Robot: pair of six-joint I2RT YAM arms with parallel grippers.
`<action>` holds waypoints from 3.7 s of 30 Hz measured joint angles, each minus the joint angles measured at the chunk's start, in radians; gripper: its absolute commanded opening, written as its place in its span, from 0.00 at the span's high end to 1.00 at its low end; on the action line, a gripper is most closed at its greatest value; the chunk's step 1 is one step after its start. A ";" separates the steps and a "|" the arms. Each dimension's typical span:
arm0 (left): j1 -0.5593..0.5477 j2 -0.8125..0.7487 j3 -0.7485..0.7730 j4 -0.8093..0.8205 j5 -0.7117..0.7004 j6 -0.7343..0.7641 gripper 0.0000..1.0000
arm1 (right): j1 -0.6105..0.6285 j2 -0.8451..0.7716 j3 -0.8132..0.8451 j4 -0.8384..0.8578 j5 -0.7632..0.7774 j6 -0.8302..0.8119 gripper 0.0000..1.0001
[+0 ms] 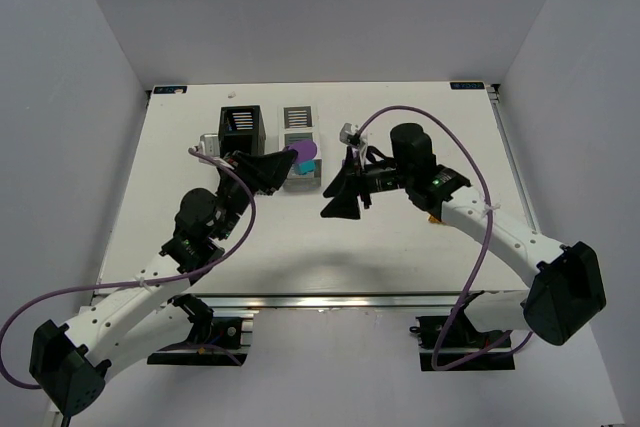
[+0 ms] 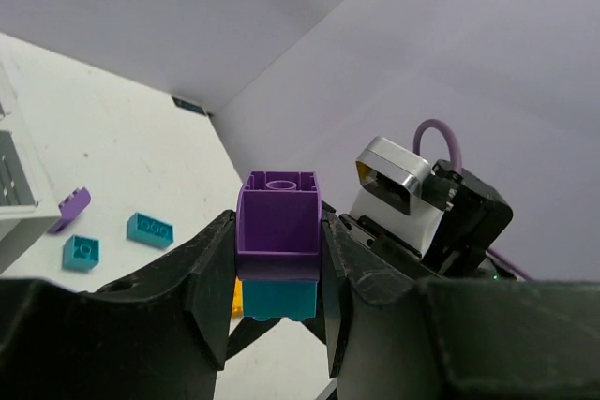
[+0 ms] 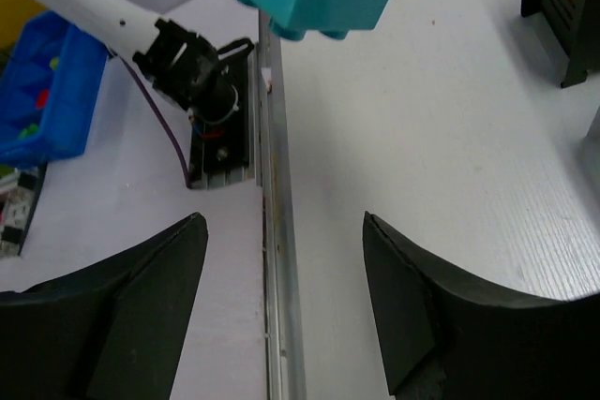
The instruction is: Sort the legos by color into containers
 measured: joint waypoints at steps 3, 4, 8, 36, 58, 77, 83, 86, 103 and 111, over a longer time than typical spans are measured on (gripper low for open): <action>0.000 -0.005 -0.018 0.050 -0.015 0.000 1.00 | 0.017 0.000 -0.002 0.078 0.040 0.103 0.27; 0.000 -0.005 -0.023 0.064 -0.019 0.000 1.00 | 0.023 0.000 -0.002 0.105 0.054 0.129 0.27; 0.000 -0.004 -0.037 0.102 -0.025 -0.002 1.00 | 0.032 0.000 -0.004 0.193 0.098 0.221 0.27; 0.005 -0.009 -0.089 0.236 0.047 -0.037 1.00 | 0.027 0.166 0.087 0.584 -0.126 0.514 0.23; 0.005 -0.005 -0.110 0.266 0.085 -0.050 1.00 | -0.019 0.188 0.102 0.652 -0.134 0.589 0.36; 0.005 -0.003 -0.103 0.270 0.068 -0.006 1.00 | -0.019 0.195 0.064 0.706 -0.150 0.630 1.00; 0.018 -0.001 -0.054 0.203 0.037 0.048 1.00 | -0.019 0.187 0.032 0.663 -0.150 0.577 1.00; 0.033 -0.002 -0.021 0.154 0.014 0.075 1.00 | -0.019 0.173 0.032 0.606 -0.142 0.518 1.00; 0.247 0.201 0.322 -0.389 0.014 0.101 1.00 | -0.043 0.053 0.043 0.005 0.146 -0.131 1.00; 0.297 0.400 0.444 -0.552 0.142 0.133 1.00 | -0.076 0.028 0.043 -0.067 0.237 -0.241 1.00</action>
